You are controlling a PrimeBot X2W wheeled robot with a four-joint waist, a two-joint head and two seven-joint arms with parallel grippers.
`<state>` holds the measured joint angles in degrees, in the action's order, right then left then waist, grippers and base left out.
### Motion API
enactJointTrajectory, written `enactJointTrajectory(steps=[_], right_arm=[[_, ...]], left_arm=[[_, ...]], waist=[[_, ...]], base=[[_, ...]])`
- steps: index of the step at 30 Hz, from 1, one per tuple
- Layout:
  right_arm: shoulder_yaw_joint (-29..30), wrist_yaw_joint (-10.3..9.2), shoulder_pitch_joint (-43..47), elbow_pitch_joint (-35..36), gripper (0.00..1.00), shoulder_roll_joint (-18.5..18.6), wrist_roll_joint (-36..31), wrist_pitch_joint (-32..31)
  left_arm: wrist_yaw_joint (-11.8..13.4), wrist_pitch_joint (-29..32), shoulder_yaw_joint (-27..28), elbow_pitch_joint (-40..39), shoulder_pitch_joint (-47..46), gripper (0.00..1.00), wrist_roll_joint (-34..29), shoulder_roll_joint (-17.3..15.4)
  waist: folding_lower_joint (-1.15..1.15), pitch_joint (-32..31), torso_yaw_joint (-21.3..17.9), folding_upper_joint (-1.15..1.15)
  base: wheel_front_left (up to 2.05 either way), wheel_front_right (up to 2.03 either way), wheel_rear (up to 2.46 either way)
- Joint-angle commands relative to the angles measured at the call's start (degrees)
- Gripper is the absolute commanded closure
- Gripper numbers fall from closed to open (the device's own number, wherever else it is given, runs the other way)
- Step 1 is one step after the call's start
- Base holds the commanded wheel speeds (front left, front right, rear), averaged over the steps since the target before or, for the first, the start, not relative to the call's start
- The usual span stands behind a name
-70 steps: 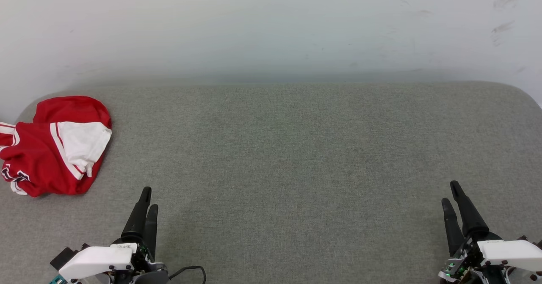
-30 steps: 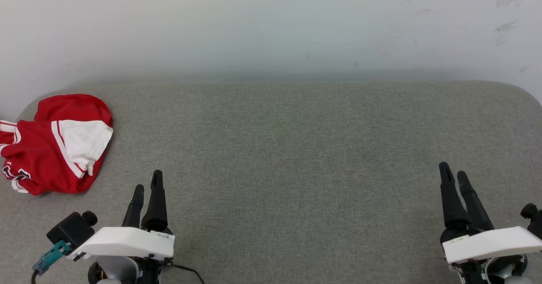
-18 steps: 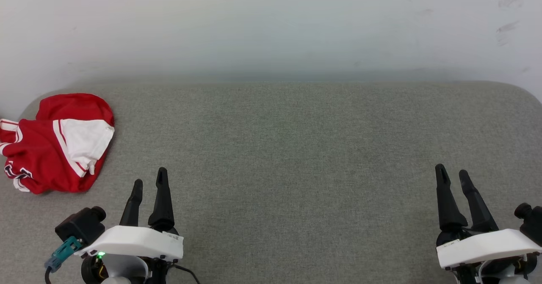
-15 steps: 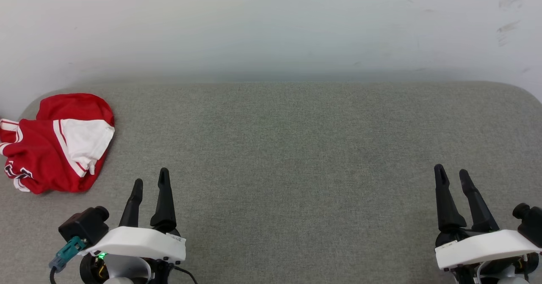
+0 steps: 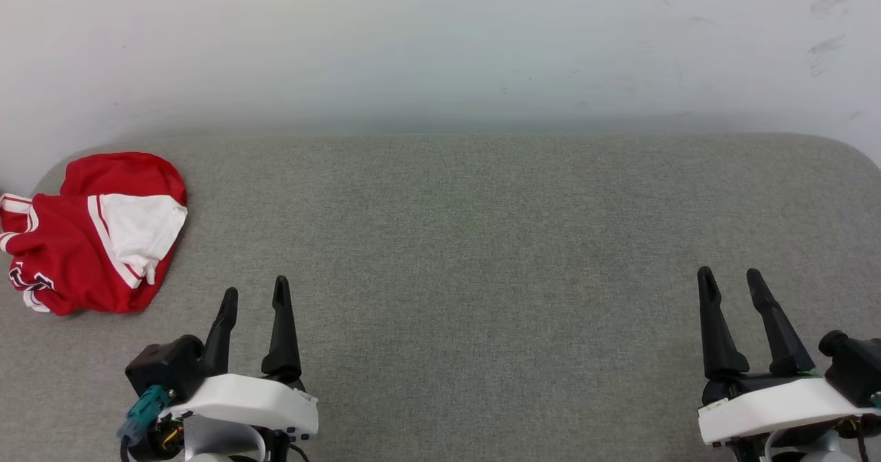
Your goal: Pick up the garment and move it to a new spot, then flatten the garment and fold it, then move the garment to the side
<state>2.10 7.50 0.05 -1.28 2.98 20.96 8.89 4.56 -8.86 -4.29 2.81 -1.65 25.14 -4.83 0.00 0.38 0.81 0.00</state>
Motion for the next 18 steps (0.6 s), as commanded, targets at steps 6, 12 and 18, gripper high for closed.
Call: enactJointTrajectory(steps=[6, 12, 18], right_arm=[[-0.19, -0.01, 0.33, 1.45, 0.00, -0.11, -4.90, 1.30], [-0.31, -0.01, 0.65, 1.96, 0.00, -0.12, -8.17, 2.04], [-0.24, -0.01, 0.92, 2.50, 0.00, -0.13, -11.24, 2.86]], left_arm=[[1.06, -1.34, -1.35, -0.86, 0.12, 0.00, -4.20, -0.79], [1.77, -2.13, -2.10, -1.02, 0.41, 0.00, -7.24, -1.12], [2.38, -2.93, -2.71, -1.19, 0.82, 0.00, -10.22, -1.29]], waist=[[0.00, -0.03, 0.10, 0.00], [0.00, -0.06, 0.17, 0.00], [0.00, -0.07, 0.28, 0.00]], base=[[0.00, 0.00, 0.00], [0.00, 0.00, 0.00], [0.00, 0.00, 0.00]])
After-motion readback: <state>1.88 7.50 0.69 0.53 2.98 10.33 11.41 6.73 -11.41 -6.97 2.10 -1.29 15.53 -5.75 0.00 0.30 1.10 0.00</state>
